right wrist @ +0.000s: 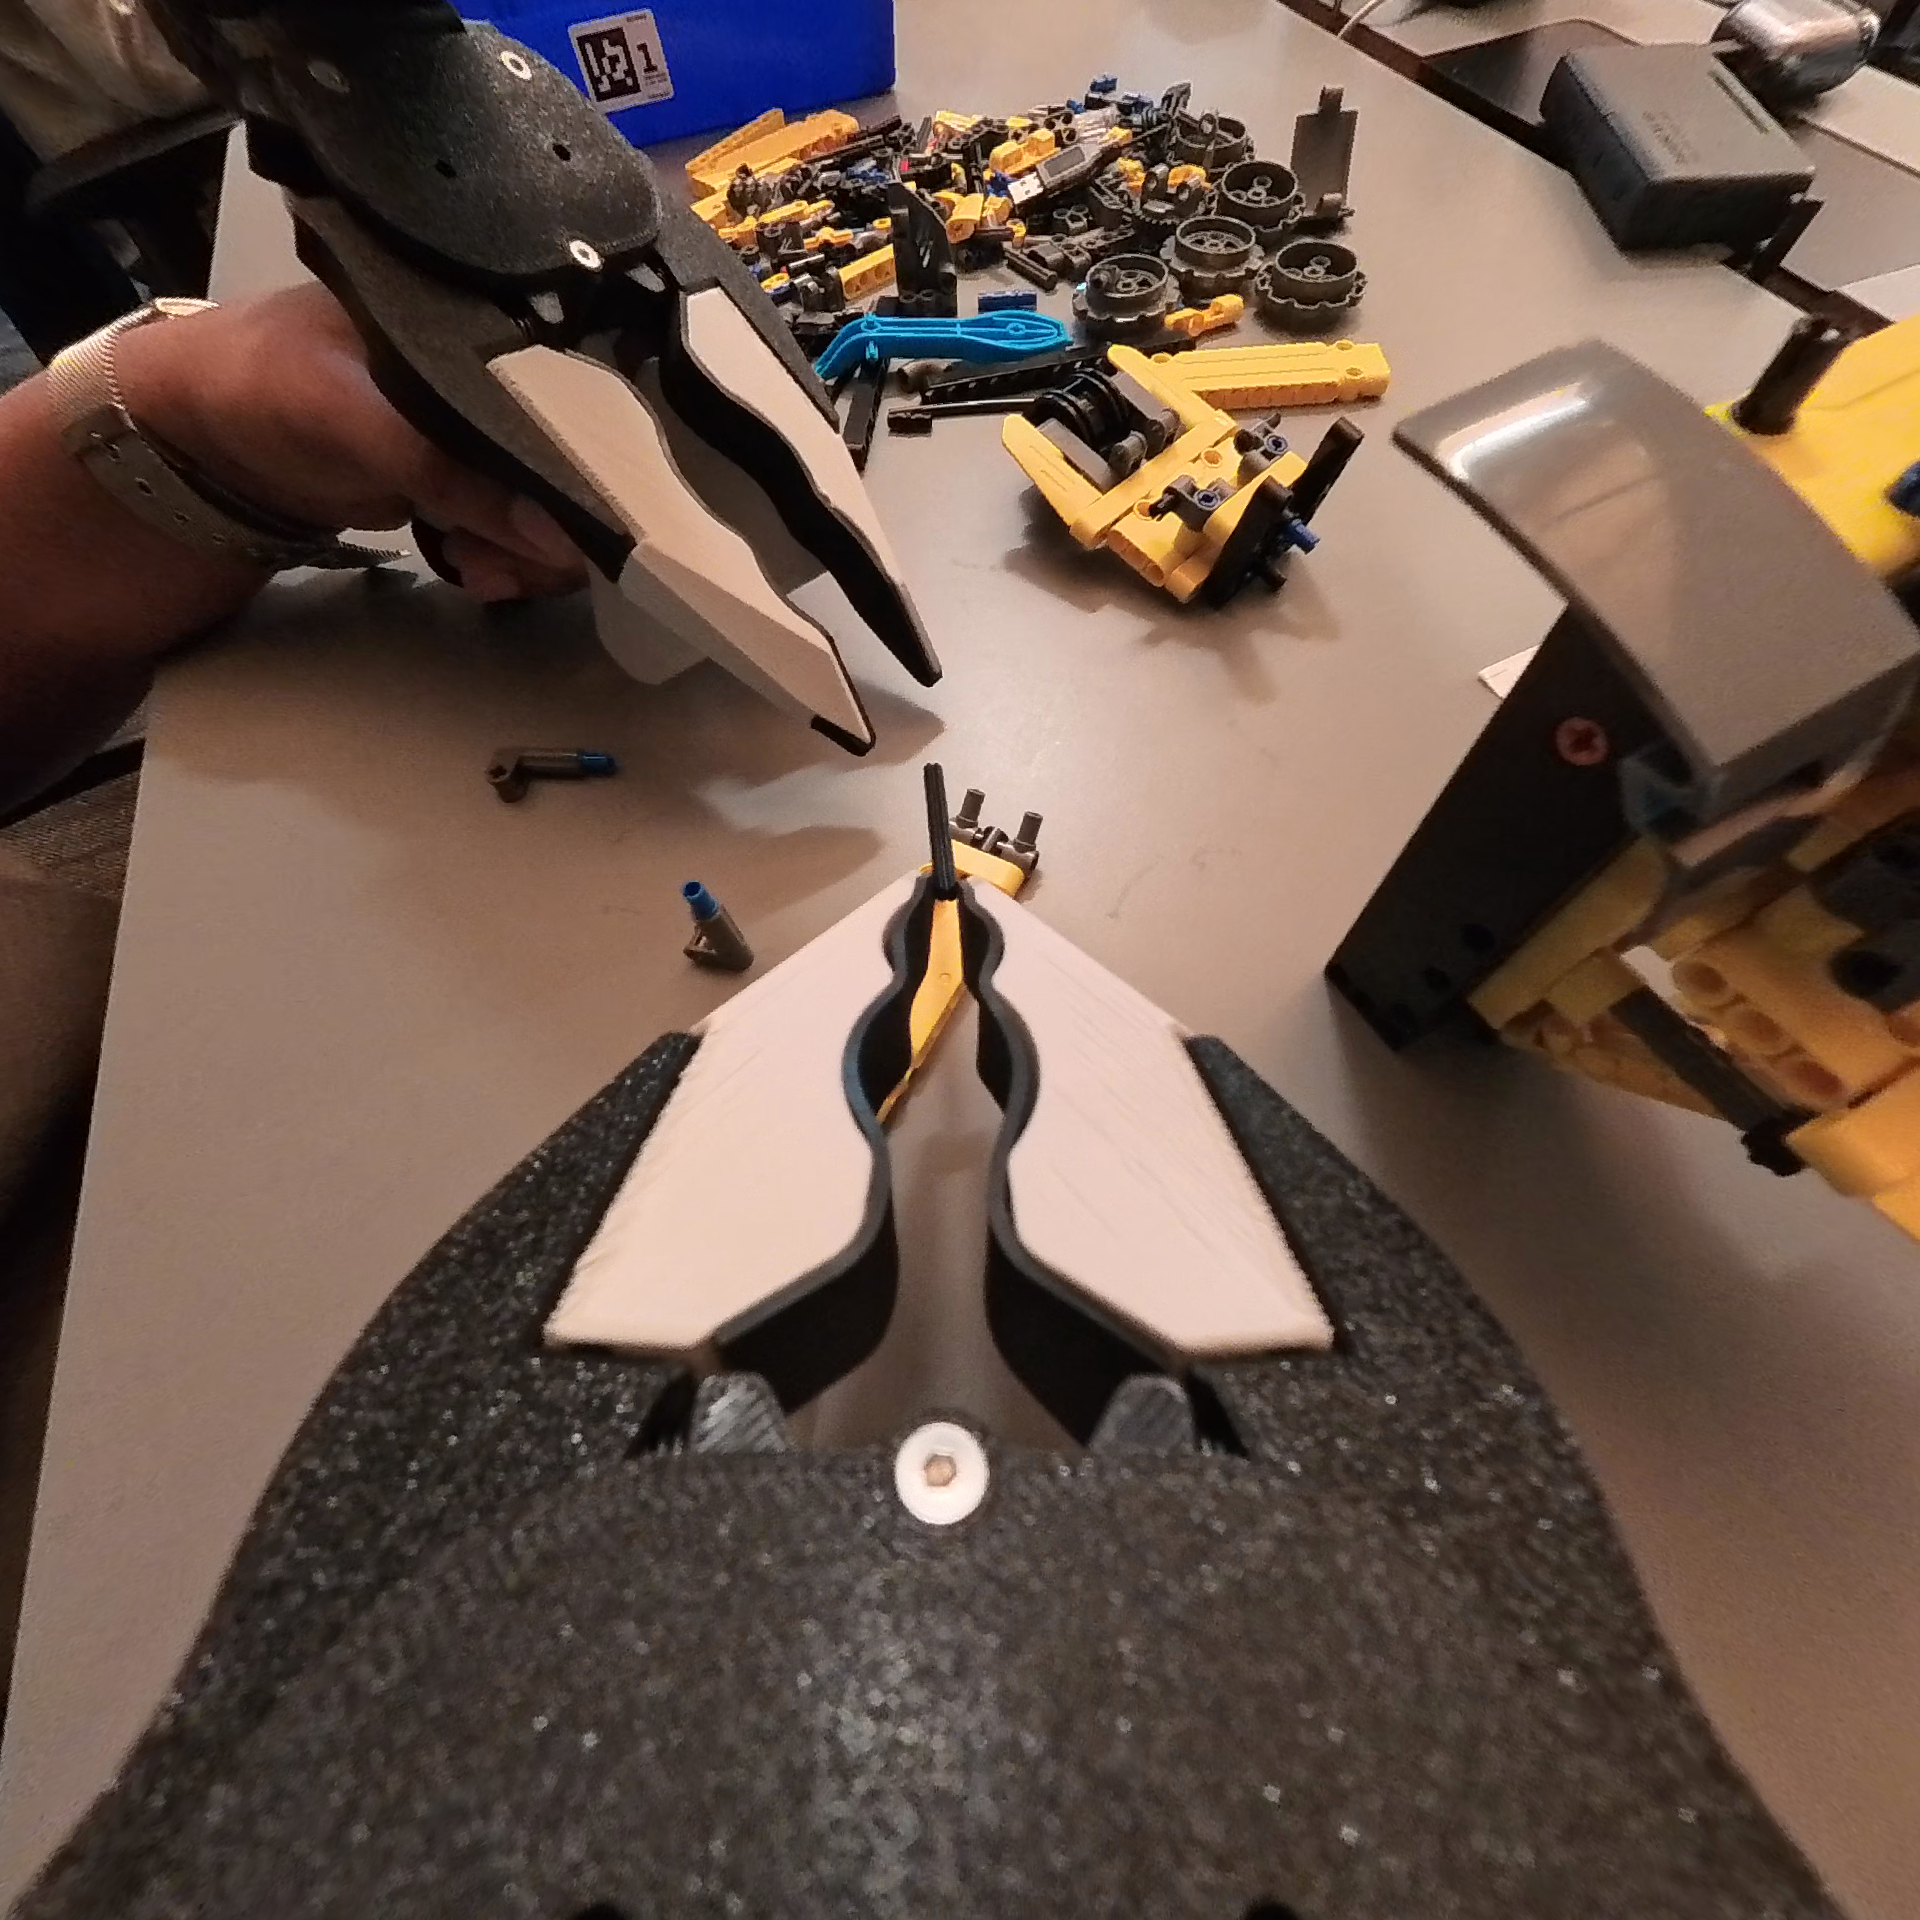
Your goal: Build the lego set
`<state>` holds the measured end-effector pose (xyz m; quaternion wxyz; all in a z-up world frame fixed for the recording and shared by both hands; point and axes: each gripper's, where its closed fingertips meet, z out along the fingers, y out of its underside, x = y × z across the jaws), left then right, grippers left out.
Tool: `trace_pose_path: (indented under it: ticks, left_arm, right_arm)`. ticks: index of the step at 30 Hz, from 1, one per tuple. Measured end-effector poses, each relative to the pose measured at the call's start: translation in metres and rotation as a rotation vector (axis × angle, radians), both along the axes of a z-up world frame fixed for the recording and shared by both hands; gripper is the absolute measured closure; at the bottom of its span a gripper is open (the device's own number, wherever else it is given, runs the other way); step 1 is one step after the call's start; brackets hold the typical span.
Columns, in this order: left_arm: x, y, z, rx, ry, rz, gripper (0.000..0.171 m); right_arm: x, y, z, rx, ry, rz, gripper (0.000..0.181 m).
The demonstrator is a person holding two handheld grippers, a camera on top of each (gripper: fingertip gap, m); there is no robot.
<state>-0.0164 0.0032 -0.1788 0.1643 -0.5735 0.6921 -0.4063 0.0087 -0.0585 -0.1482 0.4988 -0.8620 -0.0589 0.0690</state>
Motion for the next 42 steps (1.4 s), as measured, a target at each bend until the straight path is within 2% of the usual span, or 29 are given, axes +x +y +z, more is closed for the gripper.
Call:
trace_pose_path:
  ticks: [11, 15, 17, 19, 22, 26, 32, 42]
  left_arm:
    - [0.0, 0.0, 0.001, 0.009, -0.01, -0.001, 0.14]
    - [0.002, -0.016, 0.018, -0.084, -0.073, -0.068, 0.138]
    - [0.006, -0.02, 0.022, -0.079, -0.082, -0.093, 0.133]
    - [0.01, -0.023, 0.021, -0.017, -0.084, -0.135, 0.127]
    - [0.014, -0.033, 0.02, 0.051, -0.085, -0.217, 0.128]
    - [0.029, -0.027, 0.014, 0.123, -0.045, -0.237, 0.128]
    - [0.036, -0.031, 0.01, 0.009, 0.001, -0.254, 0.129]
    - [0.03, -0.03, -0.007, 0.004, 0.052, -0.245, 0.133]
  right_arm:
    - [0.005, -0.001, 0.006, 0.021, -0.021, -0.019, 0.178]
    - [0.015, -0.004, 0.018, 0.064, -0.032, -0.053, 0.178]
    - [0.019, -0.005, 0.022, 0.08, -0.03, -0.067, 0.178]
    - [0.022, -0.007, 0.024, 0.088, -0.027, -0.077, 0.178]
    - [0.024, -0.007, 0.025, 0.091, -0.02, -0.079, 0.178]
    - [0.022, -0.007, 0.023, 0.082, -0.026, -0.075, 0.177]
    - [0.022, -0.007, 0.021, 0.076, -0.027, -0.071, 0.177]
    - [0.023, -0.006, 0.016, 0.061, -0.011, -0.07, 0.177]
